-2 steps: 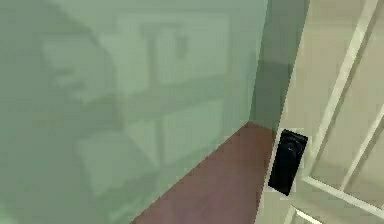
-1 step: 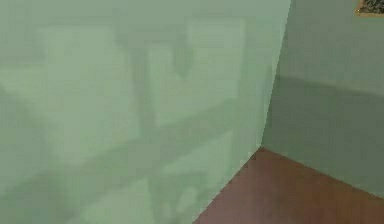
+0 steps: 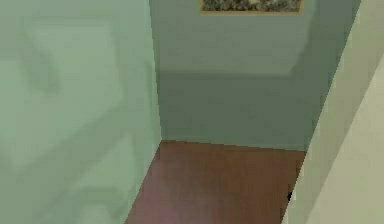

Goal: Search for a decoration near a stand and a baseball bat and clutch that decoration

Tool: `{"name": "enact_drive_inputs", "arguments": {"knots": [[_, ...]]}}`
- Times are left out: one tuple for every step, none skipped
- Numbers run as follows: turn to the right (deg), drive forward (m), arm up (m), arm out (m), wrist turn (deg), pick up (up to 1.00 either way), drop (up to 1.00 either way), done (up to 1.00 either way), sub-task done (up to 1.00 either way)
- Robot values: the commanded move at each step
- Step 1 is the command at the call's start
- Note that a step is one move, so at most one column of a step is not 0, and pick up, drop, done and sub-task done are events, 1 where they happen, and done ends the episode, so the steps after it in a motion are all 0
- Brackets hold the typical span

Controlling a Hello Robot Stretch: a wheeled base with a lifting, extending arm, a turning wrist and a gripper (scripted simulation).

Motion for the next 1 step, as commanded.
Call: {"name": "enact_drive_inputs", "arguments": {"knots": [[0.0, 0.50, 0.00, 0.00, 0.0, 0.00, 0.00, 0.00, 0.00]]}}
